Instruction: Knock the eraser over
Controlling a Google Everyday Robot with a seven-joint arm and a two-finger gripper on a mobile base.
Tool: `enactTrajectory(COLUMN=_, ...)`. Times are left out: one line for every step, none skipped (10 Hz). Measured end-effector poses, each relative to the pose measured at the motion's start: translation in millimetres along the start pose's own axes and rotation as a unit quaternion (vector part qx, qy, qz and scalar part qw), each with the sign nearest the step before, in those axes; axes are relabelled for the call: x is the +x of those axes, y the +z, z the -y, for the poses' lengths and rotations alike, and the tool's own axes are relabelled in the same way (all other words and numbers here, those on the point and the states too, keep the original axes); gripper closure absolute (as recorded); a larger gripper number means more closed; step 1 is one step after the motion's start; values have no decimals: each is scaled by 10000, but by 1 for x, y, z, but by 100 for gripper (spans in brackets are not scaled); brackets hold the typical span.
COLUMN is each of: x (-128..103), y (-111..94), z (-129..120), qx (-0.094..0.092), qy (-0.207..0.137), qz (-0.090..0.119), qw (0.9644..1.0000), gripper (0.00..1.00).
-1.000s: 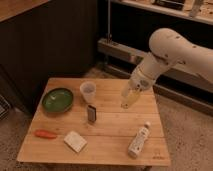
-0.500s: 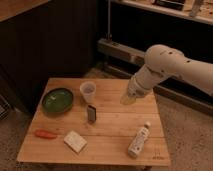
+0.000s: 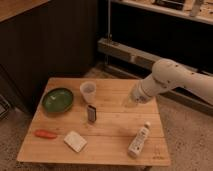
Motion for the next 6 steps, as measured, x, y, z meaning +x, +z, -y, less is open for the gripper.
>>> enactTrajectory(x=2, y=4, z=6, qx=47, qy=153, qz=98, qw=9998, gripper=100)
enactTrajectory(x=4, y=12, z=12, qx=47, qy=289, qz=146, qw=9995, gripper=100)
enactTrajectory(x=6, y=19, z=17, qx=31, qy=385, qz=189, qw=9991, gripper=100)
enactTrajectory(x=13, y=28, z=25, qx=2, qy=536, qz=213, qw=9983, gripper=100)
enactTrajectory(x=18, y=40, z=33, qx=-49, qy=676, qz=250, qw=9974, gripper=100)
enactTrajectory(x=19, y=47, z=38, qx=-110, qy=742, qz=280, qw=9968, gripper=100)
